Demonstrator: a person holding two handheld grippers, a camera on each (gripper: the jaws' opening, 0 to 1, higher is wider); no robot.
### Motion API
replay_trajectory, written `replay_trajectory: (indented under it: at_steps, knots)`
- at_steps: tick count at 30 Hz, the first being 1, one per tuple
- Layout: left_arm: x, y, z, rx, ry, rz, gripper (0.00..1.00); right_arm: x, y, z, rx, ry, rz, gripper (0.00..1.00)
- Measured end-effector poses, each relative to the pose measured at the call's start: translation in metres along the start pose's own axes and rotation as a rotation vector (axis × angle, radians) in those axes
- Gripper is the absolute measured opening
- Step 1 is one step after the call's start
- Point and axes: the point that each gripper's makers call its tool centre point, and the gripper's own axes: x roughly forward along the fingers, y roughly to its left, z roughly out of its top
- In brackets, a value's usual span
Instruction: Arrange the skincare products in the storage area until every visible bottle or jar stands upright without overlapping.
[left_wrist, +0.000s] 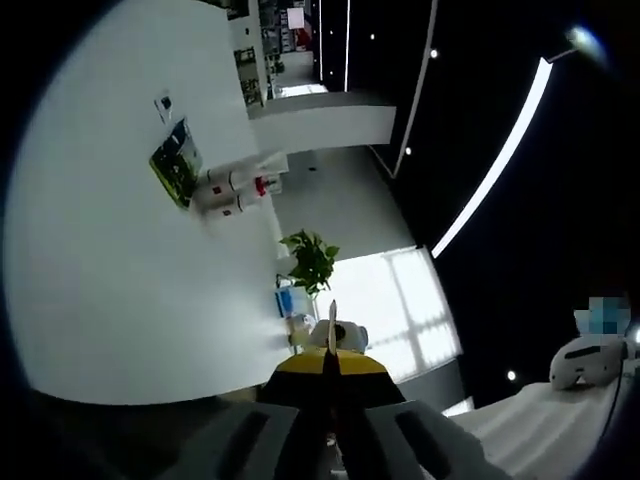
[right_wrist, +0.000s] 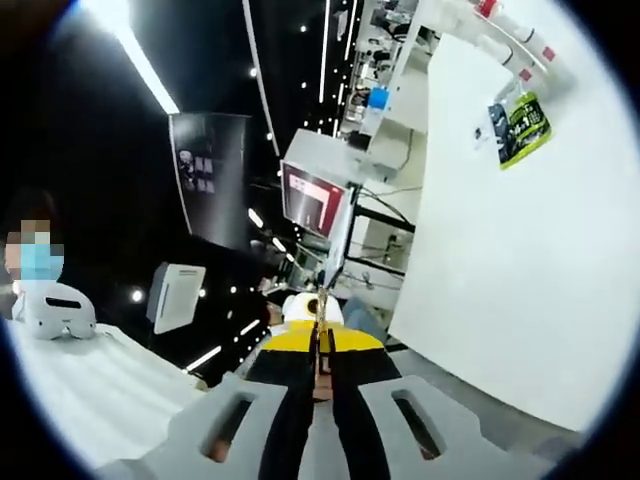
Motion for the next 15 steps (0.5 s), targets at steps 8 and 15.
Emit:
replay_trajectory:
  at_steps: [8, 15]
  knots:
    - [0.004, 0.0, -0.003, 0.013, 0.001, -0.001, 0.02, -0.004, 0.001, -0.002, 0.024, 0.016, 0.011, 0.0]
    - [0.006, -0.003, 0.006, 0.029, -0.028, -0.011, 0.03, -0.008, 0.004, -0.012, 0.038, 0.062, 0.01, 0.0]
